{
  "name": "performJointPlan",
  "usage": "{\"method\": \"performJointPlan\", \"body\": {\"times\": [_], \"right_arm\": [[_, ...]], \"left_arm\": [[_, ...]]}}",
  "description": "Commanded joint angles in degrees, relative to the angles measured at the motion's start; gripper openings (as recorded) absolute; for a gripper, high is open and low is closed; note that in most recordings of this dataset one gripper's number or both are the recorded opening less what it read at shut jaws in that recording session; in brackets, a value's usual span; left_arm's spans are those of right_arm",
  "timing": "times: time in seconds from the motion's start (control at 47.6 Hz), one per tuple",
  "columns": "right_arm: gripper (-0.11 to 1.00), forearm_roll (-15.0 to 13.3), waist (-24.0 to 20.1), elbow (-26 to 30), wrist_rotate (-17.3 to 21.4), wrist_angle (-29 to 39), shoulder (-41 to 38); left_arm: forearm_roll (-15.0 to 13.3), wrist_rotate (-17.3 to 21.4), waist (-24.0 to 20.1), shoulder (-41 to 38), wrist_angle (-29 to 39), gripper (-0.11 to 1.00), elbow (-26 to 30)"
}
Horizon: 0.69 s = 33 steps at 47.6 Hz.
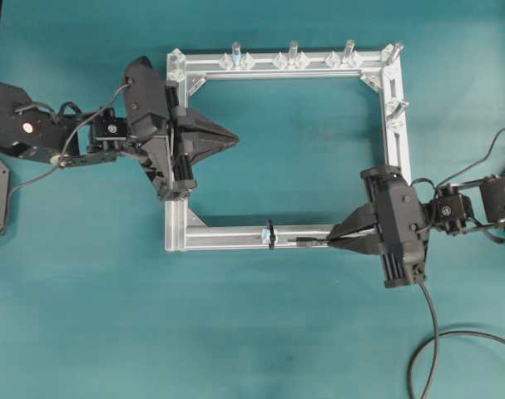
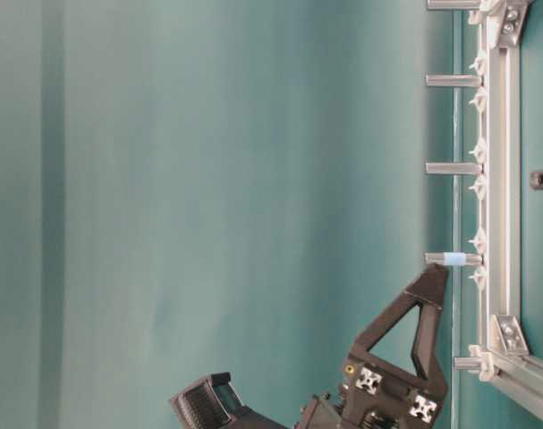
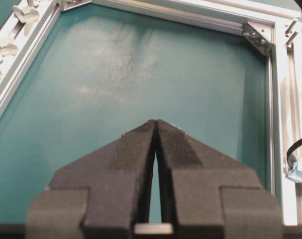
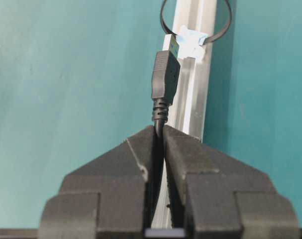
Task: Insert the wire through the string loop located in the center.
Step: 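Lift the cable and carry it left toward the zip-tie loop, then push the plug end through the zip-tie loop with the right gripper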
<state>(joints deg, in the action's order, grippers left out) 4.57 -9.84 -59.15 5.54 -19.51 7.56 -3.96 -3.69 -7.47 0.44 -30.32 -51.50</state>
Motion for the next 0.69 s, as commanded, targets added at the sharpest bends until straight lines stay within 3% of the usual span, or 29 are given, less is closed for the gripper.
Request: {"method": "performJointPlan", "body": {"times": [0.0, 0.336, 0.672], "right_arm": [[0.07, 1.3, 0.1, 0.4, 0.0, -0.4, 1.0], [0.07, 6.7, 0.3, -1.1, 0.0, -0.5, 1.0], [0.07, 6.9, 0.2, -1.3, -0.1, -0.5, 1.0]], "left_arm": [[0.1, -0.3, 0.3, 1.4, -0.3, 0.00, 0.9], [0.2, -0.4, 0.7, 1.4, -0.3, 0.00, 0.9], [0.1, -0.3, 1.0, 1.4, -0.3, 0.00, 0.9]]}}
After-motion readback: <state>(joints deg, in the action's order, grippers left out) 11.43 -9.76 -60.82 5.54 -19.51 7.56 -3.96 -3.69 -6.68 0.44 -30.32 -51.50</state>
